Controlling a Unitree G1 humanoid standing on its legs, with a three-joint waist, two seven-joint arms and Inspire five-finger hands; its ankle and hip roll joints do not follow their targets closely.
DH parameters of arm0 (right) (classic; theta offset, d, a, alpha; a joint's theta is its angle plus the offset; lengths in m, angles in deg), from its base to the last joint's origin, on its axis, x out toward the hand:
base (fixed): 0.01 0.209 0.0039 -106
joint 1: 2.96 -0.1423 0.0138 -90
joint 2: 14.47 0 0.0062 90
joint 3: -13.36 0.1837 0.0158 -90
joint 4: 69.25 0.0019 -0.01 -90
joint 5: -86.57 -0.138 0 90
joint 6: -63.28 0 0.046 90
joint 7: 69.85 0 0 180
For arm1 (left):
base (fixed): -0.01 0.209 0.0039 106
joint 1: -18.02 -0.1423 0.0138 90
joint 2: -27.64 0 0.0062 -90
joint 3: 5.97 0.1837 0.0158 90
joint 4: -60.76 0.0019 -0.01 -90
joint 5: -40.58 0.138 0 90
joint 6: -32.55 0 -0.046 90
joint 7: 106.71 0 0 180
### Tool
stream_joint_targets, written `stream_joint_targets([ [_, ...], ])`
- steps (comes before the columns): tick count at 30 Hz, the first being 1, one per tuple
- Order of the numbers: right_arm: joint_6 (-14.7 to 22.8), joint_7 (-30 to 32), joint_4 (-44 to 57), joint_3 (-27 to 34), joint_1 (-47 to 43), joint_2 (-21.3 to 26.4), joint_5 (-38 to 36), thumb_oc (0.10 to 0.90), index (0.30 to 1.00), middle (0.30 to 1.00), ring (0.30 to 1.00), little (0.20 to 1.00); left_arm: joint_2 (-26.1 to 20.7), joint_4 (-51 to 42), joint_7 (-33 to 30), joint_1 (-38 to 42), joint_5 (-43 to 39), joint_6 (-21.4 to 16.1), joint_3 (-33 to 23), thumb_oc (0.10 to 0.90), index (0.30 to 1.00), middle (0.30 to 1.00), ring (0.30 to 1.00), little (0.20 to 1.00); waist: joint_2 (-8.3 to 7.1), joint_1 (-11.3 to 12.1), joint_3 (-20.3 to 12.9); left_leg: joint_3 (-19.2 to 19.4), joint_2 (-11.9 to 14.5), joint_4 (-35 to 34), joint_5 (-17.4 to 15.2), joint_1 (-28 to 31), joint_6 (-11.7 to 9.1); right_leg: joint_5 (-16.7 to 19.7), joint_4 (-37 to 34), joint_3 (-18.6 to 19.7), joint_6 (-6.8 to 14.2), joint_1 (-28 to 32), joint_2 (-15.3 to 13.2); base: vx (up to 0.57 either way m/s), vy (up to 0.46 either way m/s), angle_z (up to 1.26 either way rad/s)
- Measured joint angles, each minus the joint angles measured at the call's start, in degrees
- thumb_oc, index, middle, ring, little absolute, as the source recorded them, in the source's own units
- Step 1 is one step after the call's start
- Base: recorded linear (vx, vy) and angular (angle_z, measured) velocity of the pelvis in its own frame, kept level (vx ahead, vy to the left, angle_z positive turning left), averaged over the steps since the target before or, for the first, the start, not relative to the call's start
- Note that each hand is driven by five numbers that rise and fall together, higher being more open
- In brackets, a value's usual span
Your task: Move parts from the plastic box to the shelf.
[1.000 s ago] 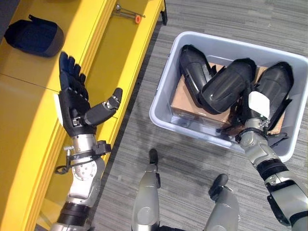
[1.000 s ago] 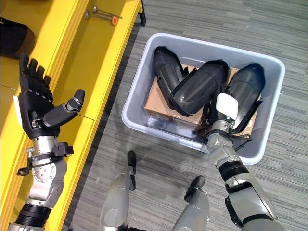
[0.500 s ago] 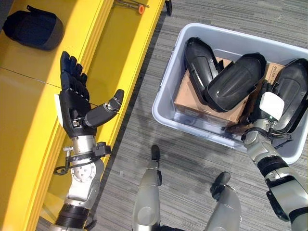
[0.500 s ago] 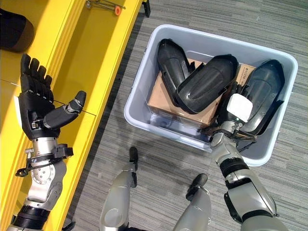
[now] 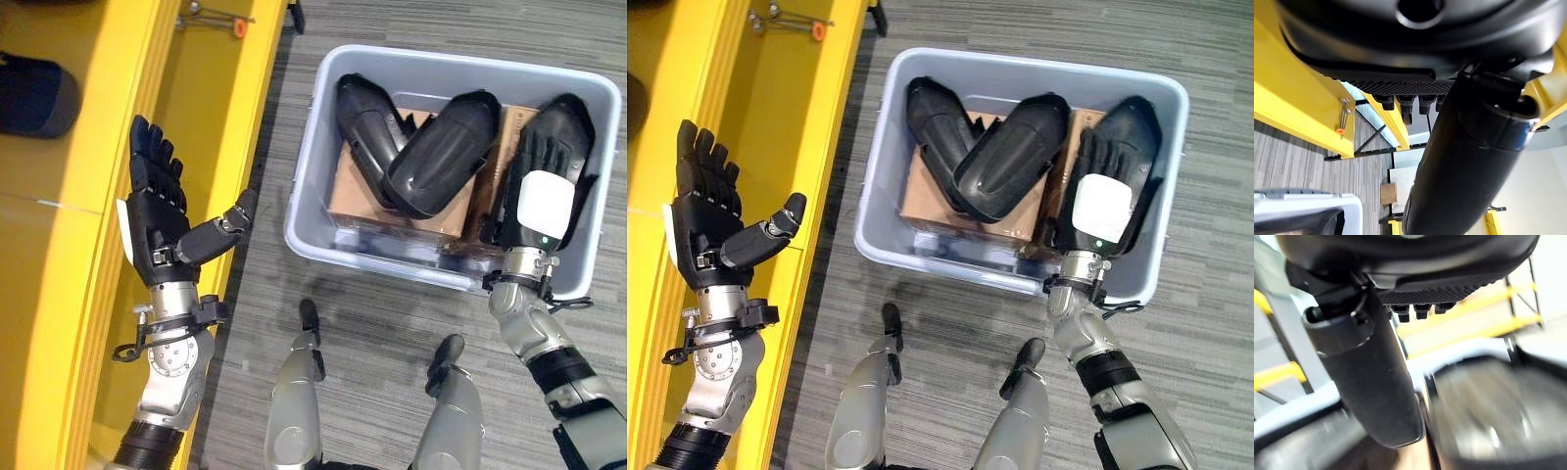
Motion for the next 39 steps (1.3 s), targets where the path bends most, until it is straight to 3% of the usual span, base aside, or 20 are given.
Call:
stream_joint_targets([
  [5,0.86,2.05,9.92,4.19,4.67,0.06,1.97,0.9,1.0,1.0,1.0,1.0,0.6,-1.36,-0.84,-0.87,-0.01,0.06,-0.05,0.9,1.0,1.0,1.0,1.0,-0.02,-1.38,0.01,0.76,0.14,0.0,-0.39,0.06,0.25,0.48,-0.25,0.94,-0.02,-0.64,0.24,-0.01,0.04,-0.07],
  [16,0.79,-1.39,11.01,6.85,10.79,0.04,3.45,0.9,1.0,1.0,1.0,1.0,2.38,-2.16,-0.82,-4.14,-0.2,0.21,-0.64,0.9,1.0,1.0,1.0,1.0,-0.07,-2.37,0.04,1.84,0.79,0.0,-0.34,0.05,0.19,0.85,-0.31,2.21,-0.04,-1.83,1.01,0.0,0.004,-0.06],
  [23,0.5,-7.3,3.6,5.85,9.51,1.44,3.41,0.9,1.0,1.0,1.0,1.0,2.36,-2.14,2.07,-3.91,-0.21,0.21,-0.73,0.9,1.0,1.0,1.0,1.0,-0.07,-1.6,0.04,1.74,0.93,0.0,-0.19,0.07,0.09,0.84,-0.14,2.18,-0.04,-1.87,1.09,-0.01,-0.058,0.0],
  [34,1.2,-9.83,1.43,3.73,5.69,2.93,1.21,0.9,1.0,1.0,1.0,1.0,2.3,-2.09,4.66,-3.24,-2.1,0.49,-0.72,0.9,1.0,1.0,1.0,1.0,-0.08,-1.13,0.04,1.6,0.95,-0.03,-0.18,-0.1,0.06,0.83,-0.16,1.99,-0.04,-1.87,1.09,0.0,-0.007,0.0],
  [39,0.77,-11.52,-5.49,1.6,1.82,3.51,0.7,0.9,1.0,1.0,1.0,1.0,2.25,-2.02,5.32,-1.83,-2.31,1.63,-0.72,0.9,1.0,1.0,1.0,1.0,-0.07,-0.15,0.04,1.43,0.96,-0.03,-0.07,-0.16,-0.03,0.81,-0.08,1.79,-0.07,-1.83,1.08,0.0,-0.026,0.01],
])
